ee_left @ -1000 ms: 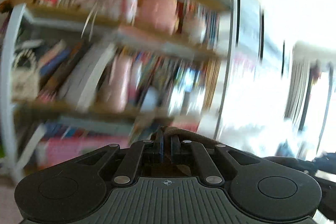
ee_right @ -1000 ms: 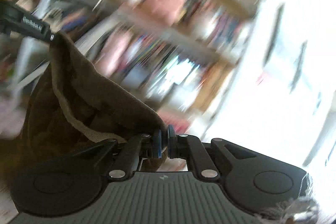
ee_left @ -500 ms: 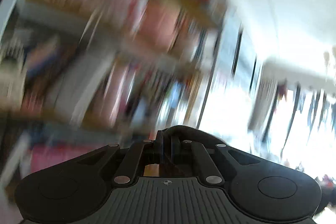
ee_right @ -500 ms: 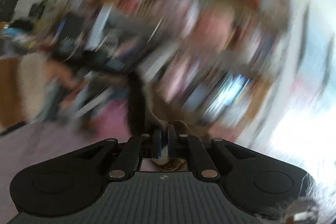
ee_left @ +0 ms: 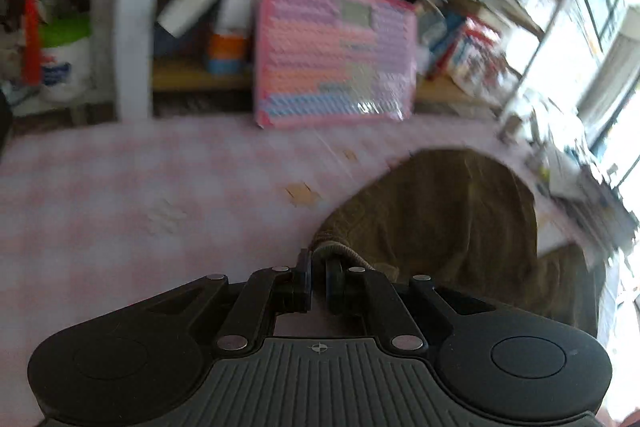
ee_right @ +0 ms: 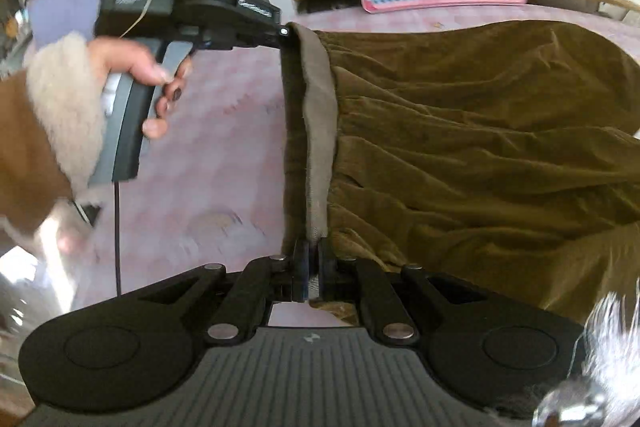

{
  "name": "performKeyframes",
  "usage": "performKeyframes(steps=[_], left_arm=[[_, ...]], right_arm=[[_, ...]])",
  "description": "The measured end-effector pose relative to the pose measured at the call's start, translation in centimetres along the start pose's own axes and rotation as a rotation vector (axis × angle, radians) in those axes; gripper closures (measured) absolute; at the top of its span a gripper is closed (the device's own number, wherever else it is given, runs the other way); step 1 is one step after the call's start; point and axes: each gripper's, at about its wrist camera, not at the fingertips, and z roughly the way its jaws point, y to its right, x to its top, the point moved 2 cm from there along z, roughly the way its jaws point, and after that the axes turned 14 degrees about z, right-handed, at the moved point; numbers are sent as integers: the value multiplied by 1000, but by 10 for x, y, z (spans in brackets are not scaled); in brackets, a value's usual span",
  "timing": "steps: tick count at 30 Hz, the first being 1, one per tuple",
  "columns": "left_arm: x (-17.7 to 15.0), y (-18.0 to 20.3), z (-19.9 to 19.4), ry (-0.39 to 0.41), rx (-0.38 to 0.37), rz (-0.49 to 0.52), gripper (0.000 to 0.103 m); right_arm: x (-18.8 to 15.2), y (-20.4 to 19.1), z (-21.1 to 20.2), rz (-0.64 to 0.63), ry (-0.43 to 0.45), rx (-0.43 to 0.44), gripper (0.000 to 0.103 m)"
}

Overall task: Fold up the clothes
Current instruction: 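Lay the garment flat on the mat and open both grippers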

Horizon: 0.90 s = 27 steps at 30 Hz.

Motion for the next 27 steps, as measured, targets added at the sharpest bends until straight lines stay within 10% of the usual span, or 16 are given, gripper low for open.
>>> performKeyframes(steps=[5,7,9,14,18,22,27], left_arm=[[-12,-31,-12,-49,87,-61,79],[-17,-44,-17,-68,122,-85,39],[-23,-57,-22,-88,157,-109,24],[-63,-67,-52,-79,160,-237,25],[-90,-58,-76,69,-30,-466,29],[-90,-29,-67,100,-108,-464,89],[-83,-14,-30,9,-67,-429,88]], right_arm=[[15,-25,22,-6,-12,73,96],[13,-27,31,-14,-31,82,86],[8,-28,37,-20,-59,88,64],[2,-17,31,44,-90,93,59],[-4,13,16,172,-75,54,57],[-1,54,0,365,-10,-19,59],[-4,79,-28,446,81,-95,59]])
